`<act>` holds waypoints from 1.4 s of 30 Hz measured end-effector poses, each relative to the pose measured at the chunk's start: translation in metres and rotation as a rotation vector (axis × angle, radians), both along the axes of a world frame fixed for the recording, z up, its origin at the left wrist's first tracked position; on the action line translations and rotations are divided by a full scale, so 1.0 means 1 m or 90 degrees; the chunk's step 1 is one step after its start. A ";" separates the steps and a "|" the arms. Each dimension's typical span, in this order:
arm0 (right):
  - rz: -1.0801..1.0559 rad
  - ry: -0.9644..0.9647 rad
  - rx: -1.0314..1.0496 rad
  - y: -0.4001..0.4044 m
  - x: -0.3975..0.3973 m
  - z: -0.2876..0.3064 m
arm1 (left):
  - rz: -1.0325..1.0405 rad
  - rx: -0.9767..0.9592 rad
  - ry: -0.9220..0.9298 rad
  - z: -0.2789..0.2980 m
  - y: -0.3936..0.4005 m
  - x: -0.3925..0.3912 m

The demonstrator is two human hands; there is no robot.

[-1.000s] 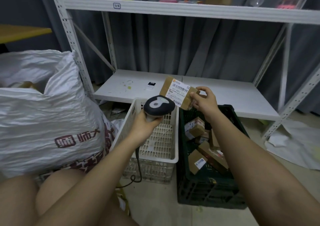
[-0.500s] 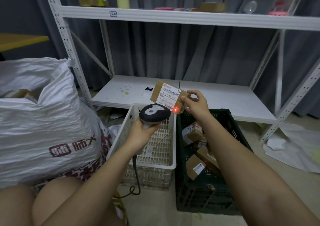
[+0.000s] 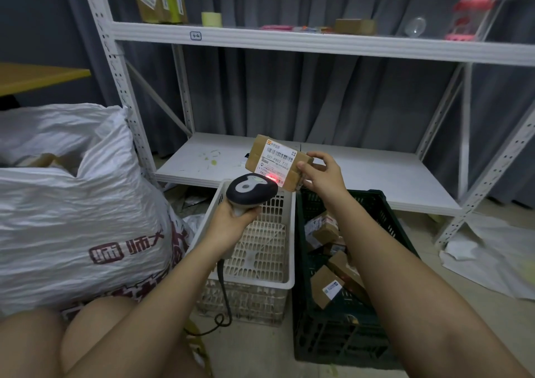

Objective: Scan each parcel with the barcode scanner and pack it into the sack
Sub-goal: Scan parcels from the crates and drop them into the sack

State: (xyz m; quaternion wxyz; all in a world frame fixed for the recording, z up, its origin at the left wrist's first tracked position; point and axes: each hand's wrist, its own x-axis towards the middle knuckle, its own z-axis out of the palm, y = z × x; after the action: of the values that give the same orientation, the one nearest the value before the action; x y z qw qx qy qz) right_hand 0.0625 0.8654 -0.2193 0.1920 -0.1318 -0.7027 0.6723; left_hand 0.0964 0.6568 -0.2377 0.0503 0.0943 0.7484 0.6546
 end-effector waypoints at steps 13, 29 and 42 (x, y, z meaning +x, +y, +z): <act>0.142 0.220 -0.050 -0.121 -0.002 0.107 | 0.228 0.130 0.172 0.108 -0.104 0.006; 0.357 0.192 0.357 -0.283 -0.049 0.144 | 0.420 0.135 0.193 0.146 -0.238 0.021; 0.080 0.025 0.195 -0.063 -0.003 0.037 | 0.120 0.086 0.128 0.100 -0.058 0.004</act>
State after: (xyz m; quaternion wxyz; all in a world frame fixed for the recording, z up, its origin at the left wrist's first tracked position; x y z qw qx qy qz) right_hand 0.0592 0.8023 -0.1827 0.1816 -0.0435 -0.8001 0.5701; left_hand 0.1003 0.5992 -0.1378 -0.0932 0.0922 0.7096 0.6923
